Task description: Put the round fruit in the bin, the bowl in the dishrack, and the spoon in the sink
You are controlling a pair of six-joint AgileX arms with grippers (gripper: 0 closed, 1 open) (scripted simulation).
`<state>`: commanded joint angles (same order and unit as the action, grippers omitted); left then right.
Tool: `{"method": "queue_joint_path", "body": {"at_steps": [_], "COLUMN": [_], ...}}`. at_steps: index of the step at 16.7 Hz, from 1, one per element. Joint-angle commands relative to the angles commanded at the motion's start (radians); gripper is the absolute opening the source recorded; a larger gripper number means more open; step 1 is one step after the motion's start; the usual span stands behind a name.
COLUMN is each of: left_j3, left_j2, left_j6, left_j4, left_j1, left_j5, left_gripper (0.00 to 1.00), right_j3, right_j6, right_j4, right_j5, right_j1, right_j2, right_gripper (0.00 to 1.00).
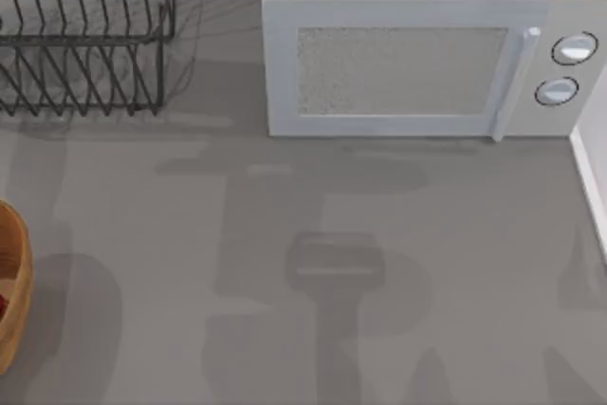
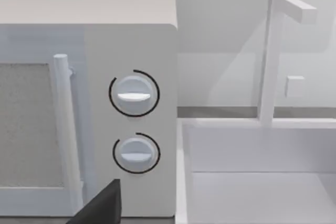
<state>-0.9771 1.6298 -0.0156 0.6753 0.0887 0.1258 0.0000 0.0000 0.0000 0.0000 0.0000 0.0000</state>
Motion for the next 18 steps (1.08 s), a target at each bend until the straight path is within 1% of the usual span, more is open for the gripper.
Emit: {"method": "queue_joint_path", "body": {"at_steps": [2,4,9,18], "left_j3": [0.029,0.049,0.053,0.053], "left_j2": [0.073,0.117,0.126,0.126], "left_j6": [0.000,0.000,0.000,0.000], "left_j4": [0.093,0.145,0.155,0.155], "left_j1": [-0.012,-0.020,-0.022,-0.022], "left_j5": [-0.011,-0.019,-0.020,-0.020], "left_gripper": [0.00,0.00,0.00,0.68], "right_j3": [0.000,0.000,0.000,0.000], "right_j6": [0.000,0.000,0.000,0.000], "right_j4": [0.000,0.000,0.000,0.000], "right_j5": [0.000,0.000,0.000,0.000], "right_j1": [0.000,0.000,0.000,0.000], "right_j2": [0.000,0.000,0.000,0.000], "right_gripper": [1.00,1.00,1.00,1.00]}}
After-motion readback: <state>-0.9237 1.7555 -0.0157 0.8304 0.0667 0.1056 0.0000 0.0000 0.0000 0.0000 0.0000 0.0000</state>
